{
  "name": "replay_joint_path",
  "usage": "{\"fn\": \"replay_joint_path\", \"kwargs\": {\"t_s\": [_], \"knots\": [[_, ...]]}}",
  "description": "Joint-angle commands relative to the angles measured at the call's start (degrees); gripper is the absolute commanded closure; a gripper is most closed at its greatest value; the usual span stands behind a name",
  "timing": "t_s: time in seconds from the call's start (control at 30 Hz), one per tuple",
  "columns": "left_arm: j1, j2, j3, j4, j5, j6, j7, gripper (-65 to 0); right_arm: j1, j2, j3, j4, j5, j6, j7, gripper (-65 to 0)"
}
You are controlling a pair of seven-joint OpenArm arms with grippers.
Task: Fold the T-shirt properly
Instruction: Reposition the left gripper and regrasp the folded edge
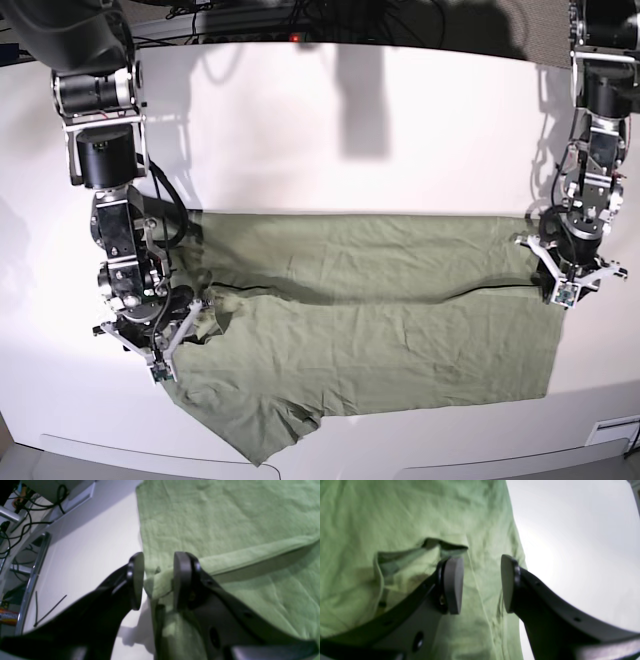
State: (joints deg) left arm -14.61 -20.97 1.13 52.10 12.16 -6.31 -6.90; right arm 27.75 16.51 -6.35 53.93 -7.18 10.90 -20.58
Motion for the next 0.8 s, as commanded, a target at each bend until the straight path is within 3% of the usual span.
{"fn": "replay_joint_path", "kwargs": {"t_s": [0.0, 0.13, 0.23, 0.43, 0.57, 0.77], "knots": [[-1.79, -0.98, -0.33, 0.74, -0.17, 0.81, -1.36, -19.5, 1.99, 0.59, 0.35, 0.79, -0.07, -0.68, 1.7, -25.1], [-4.37, -0.98, -0.33, 0.76, -0.04, 0.79, 0.22, -19.3, 1.99, 0.28, 0.35, 0.79, 0.04, -0.52, 1.73, -25.1], [-6.21, -1.01, -0.33, 2.1, -1.6, 0.81, 10.49, -19.3, 2.05, 0.22, 0.35, 0.81, 0.79, 0.48, 1.68, -25.1], [-2.25, -0.98, -0.33, 16.09, -15.72, 0.72, 31.23, -19.3, 2.08, 0.94, 0.35, 0.81, 0.79, 0.7, 1.27, -25.1], [1.07, -0.96, -0.33, 29.7, -24.06, 0.24, 49.31, -19.4, 2.08, 0.96, 0.35, 0.81, 1.86, 0.7, 1.22, -25.1], [1.36, -0.92, -0.33, 28.87, -26.82, 0.11, 48.81, -19.3, 2.08, 0.87, 0.35, 0.81, 1.86, 0.7, 1.11, -25.1]]}}
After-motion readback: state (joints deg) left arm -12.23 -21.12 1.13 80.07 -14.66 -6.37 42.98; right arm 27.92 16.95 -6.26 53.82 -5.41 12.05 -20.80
